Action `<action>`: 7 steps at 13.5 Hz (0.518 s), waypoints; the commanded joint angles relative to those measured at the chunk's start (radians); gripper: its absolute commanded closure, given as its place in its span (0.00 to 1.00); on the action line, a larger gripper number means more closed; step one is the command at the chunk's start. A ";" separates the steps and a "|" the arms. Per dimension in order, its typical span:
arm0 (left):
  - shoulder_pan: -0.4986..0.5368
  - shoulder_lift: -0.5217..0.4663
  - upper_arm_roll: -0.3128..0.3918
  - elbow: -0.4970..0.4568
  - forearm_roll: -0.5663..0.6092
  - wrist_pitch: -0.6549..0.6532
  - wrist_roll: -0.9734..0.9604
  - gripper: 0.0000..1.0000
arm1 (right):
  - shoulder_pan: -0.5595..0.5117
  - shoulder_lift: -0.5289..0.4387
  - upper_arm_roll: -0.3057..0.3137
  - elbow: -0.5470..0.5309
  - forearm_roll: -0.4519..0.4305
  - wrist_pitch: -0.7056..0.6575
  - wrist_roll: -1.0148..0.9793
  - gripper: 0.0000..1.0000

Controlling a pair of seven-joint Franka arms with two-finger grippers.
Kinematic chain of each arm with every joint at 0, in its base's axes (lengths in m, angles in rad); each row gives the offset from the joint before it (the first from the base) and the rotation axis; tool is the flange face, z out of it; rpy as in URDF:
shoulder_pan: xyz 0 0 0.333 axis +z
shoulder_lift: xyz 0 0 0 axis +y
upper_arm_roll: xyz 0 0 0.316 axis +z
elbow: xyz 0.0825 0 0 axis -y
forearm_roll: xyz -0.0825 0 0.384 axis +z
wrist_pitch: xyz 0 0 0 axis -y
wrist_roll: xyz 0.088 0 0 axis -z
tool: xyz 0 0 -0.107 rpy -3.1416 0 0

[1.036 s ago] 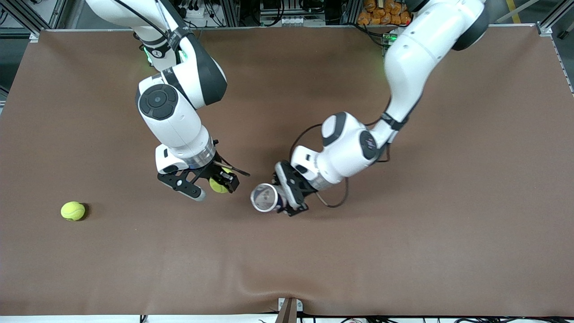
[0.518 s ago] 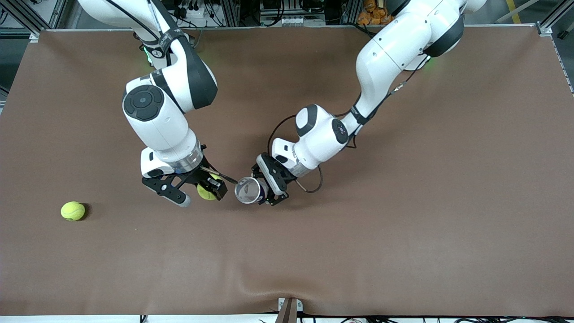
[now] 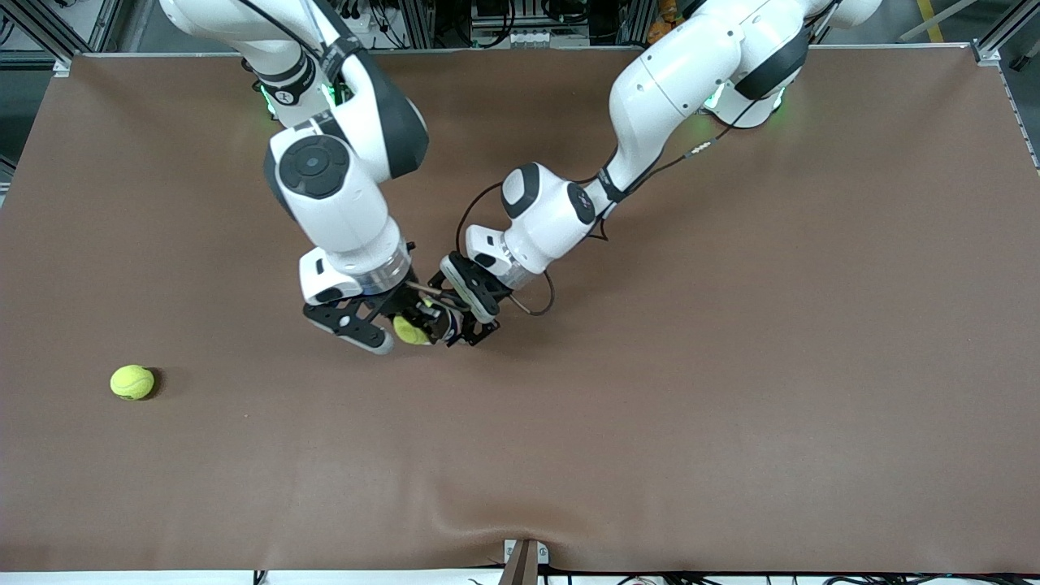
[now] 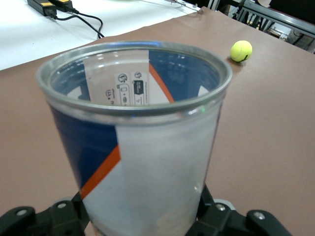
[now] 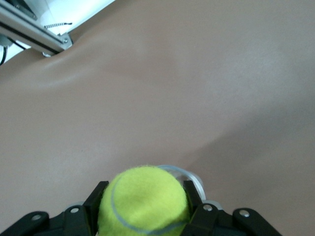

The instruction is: Insert tennis ball vertically with right arm

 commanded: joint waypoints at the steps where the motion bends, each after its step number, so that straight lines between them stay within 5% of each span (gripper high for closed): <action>1: -0.038 0.028 0.003 0.025 -0.022 0.079 -0.042 0.18 | 0.005 0.013 -0.002 0.022 -0.017 -0.043 0.022 1.00; 7: -0.090 0.050 0.029 0.027 -0.020 0.121 -0.070 0.18 | 0.003 0.012 -0.002 0.020 -0.051 -0.159 0.002 1.00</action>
